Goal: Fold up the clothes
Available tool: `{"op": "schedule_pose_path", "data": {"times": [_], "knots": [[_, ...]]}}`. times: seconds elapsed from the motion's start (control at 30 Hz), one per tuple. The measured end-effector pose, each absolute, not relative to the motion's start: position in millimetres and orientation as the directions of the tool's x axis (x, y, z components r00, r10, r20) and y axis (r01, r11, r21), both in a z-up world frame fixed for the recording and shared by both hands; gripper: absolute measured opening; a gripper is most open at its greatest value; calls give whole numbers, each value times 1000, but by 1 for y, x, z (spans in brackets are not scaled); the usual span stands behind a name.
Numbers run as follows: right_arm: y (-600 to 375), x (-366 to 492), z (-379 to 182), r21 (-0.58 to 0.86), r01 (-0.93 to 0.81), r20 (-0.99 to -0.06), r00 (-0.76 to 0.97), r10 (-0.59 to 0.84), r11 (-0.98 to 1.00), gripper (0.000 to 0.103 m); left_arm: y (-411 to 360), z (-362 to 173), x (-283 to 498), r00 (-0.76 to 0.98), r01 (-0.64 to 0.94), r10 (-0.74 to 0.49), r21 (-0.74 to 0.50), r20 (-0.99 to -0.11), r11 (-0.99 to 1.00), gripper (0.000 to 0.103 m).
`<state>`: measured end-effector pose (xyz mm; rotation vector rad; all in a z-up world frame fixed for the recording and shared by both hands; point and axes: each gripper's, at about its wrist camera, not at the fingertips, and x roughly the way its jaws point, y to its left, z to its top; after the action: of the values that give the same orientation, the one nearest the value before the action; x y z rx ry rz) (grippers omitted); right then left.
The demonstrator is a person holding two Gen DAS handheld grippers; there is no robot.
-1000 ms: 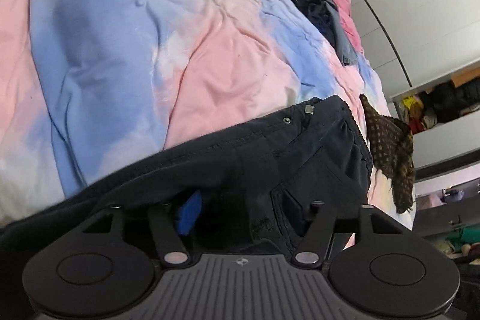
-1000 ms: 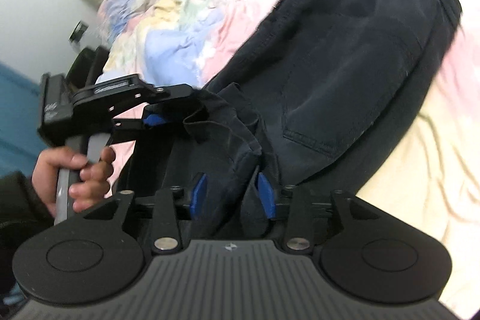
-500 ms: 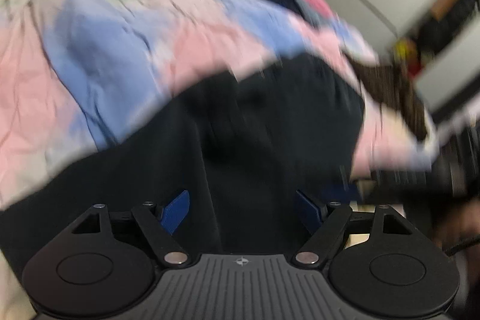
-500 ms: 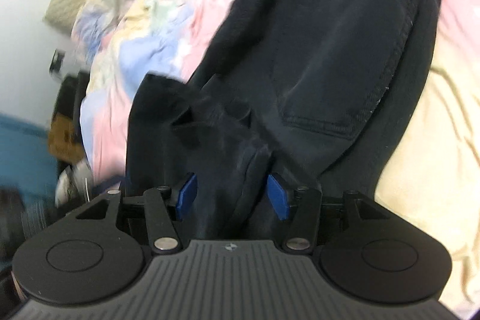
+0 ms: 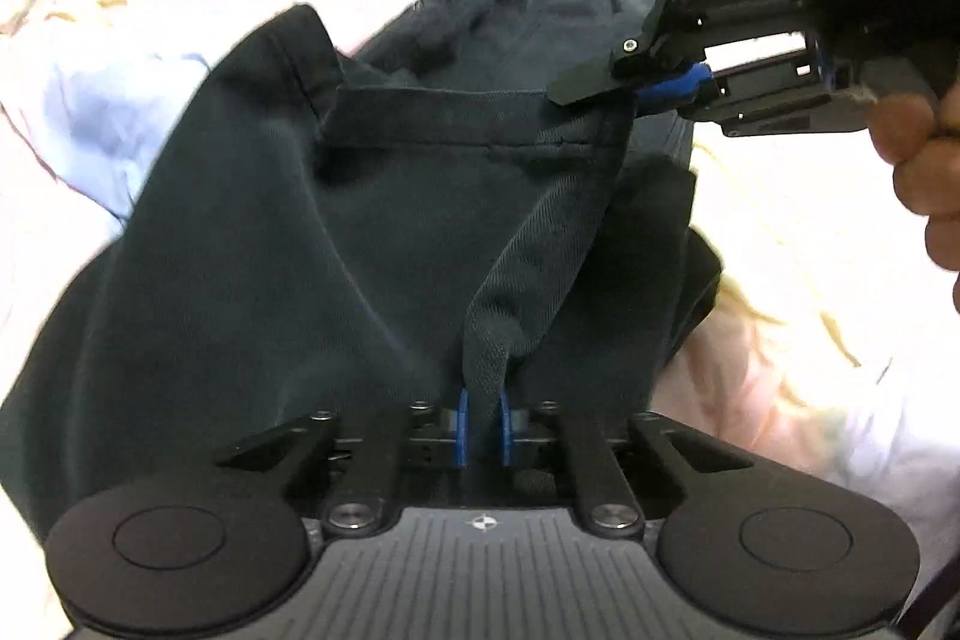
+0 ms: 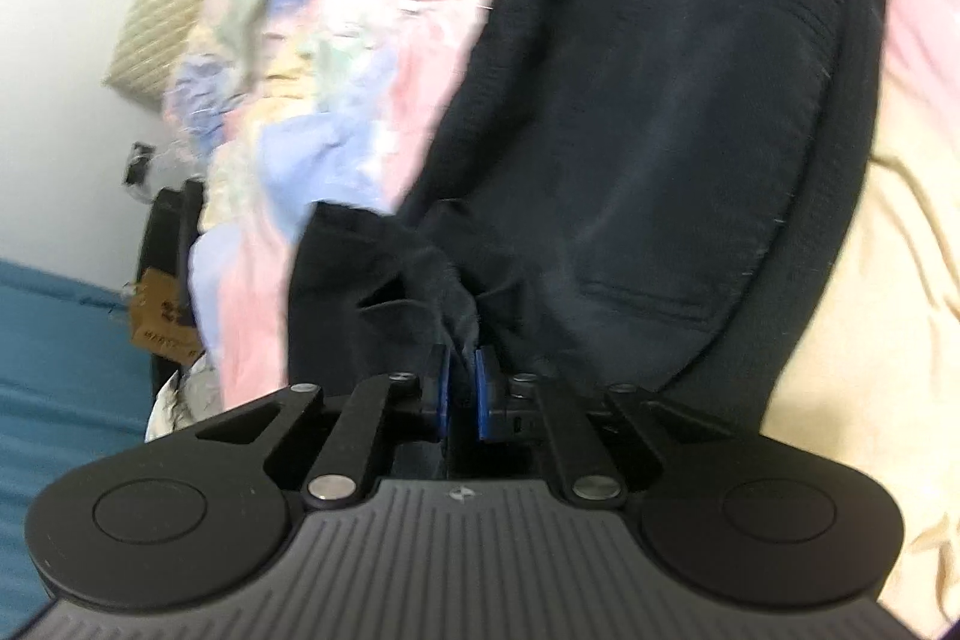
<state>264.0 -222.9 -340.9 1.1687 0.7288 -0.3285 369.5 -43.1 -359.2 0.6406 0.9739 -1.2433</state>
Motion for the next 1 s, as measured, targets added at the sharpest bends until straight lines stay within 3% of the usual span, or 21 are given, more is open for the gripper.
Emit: {"op": "schedule_pose_path", "data": {"times": [0.1, 0.27, 0.4, 0.47, 0.6, 0.7, 0.93, 1.0], "knots": [[-218, 255, -323, 723, 573, -652, 751, 105, 385, 8, -28, -338, 365, 23, 963, -511, -119, -859, 243, 7], [-215, 237, -331, 687, 618, -695, 712, 97, 381, 8, -11, -332, 350, 6, 958, -504, -140, -864, 251, 9], [-216, 232, -343, 680, 627, -712, 688, 140, 380, 17, -9, -350, 348, -2, 922, -473, -185, -881, 340, 12], [-217, 233, -341, 689, 611, -707, 686, 174, 390, 21, -5, -346, 350, -4, 893, -490, -224, -871, 390, 19], [-220, 226, -309, 692, 564, -685, 709, 165, 450, 26, -5, -336, 345, 5, 859, -521, -263, -853, 440, 46], [-233, 210, -286, 678, 560, -682, 722, 121, 476, 28, -4, -329, 334, 24, 832, -532, -278, -846, 479, 57], [-315, 155, -279, 675, 607, -669, 743, 2, 418, 30, -6, -311, 306, 101, 746, -540, -295, -836, 596, 62], [-345, 147, -287, 677, 619, -667, 744, -23, 399, 35, -12, -304, 300, 122, 728, -522, -281, -844, 625, 62]]}}
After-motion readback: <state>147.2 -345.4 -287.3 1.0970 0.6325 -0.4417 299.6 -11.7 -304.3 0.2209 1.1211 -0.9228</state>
